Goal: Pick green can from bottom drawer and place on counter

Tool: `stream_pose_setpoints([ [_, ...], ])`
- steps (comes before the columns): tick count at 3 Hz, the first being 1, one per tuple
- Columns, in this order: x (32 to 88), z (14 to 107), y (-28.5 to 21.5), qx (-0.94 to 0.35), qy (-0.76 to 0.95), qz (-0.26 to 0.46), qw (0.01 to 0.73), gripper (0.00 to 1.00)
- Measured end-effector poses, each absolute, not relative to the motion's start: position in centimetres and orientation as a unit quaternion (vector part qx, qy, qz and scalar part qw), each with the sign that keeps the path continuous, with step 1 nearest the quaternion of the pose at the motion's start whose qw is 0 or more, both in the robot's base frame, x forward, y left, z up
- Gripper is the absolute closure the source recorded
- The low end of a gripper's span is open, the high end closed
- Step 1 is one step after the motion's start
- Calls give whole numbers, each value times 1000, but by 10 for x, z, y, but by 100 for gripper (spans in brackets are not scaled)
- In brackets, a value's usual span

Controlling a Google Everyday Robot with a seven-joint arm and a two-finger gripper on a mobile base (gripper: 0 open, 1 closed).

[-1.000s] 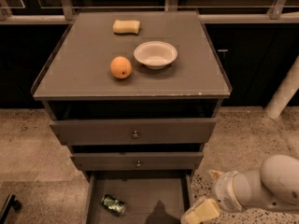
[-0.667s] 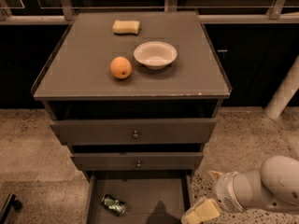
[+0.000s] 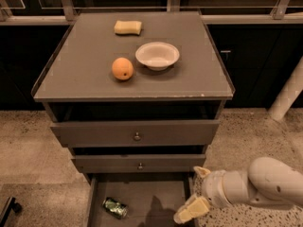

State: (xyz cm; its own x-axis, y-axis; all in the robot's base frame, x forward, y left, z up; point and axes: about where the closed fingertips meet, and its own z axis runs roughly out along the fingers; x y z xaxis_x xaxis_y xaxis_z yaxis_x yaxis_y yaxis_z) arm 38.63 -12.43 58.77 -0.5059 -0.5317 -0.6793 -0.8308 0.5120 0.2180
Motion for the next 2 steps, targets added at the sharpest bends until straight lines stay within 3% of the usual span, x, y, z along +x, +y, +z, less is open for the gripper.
stream_pose_setpoints([
  [2,414,564,-97,-465,775,294,310,0],
])
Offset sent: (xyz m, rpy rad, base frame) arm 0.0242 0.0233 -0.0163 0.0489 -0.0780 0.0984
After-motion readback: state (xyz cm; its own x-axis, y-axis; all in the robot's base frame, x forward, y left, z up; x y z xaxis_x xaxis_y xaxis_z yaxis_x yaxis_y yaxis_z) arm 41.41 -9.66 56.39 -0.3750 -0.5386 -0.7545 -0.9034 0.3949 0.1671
